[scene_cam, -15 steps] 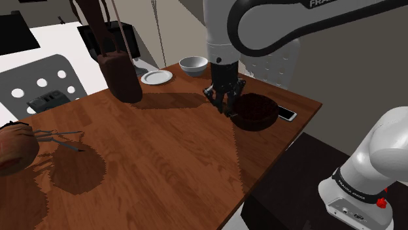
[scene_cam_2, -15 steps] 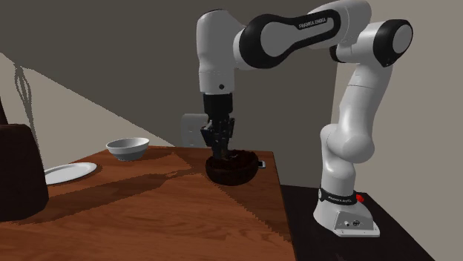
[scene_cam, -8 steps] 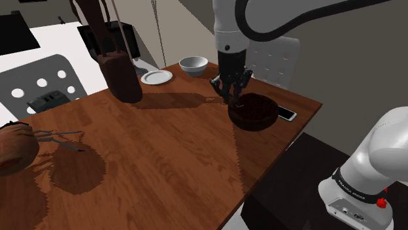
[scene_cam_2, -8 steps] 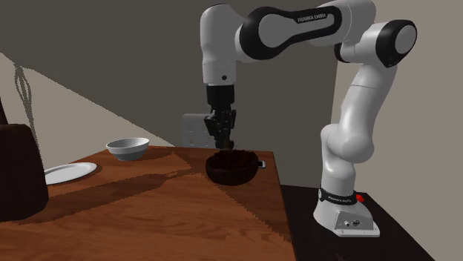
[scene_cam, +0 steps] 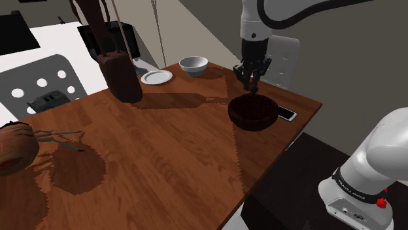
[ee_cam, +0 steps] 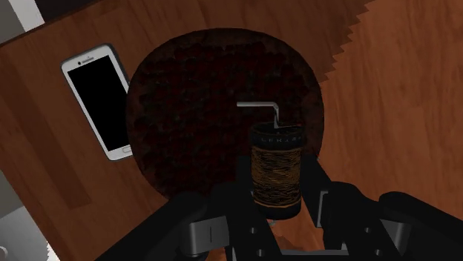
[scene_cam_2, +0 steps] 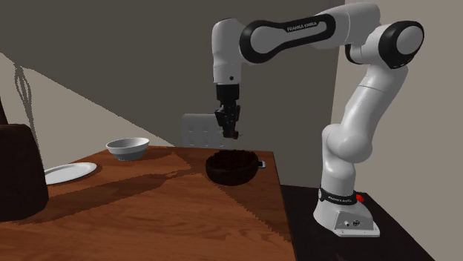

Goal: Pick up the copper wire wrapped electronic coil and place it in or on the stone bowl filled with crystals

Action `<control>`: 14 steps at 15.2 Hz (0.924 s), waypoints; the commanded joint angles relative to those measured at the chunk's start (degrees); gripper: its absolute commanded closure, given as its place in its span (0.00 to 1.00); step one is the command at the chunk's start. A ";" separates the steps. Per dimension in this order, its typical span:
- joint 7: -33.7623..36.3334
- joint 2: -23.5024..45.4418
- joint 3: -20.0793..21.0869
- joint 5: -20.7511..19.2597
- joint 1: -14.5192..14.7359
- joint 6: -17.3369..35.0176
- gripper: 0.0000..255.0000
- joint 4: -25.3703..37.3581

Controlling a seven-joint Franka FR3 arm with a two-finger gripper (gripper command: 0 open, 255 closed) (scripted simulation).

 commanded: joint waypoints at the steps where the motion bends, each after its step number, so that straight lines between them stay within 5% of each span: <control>1: -2.91 -1.24 -2.12 -0.68 -0.92 -0.17 1.00 -1.06; 14: -4.59 -0.64 -3.19 -1.23 -1.56 9.26 1.00 -9.90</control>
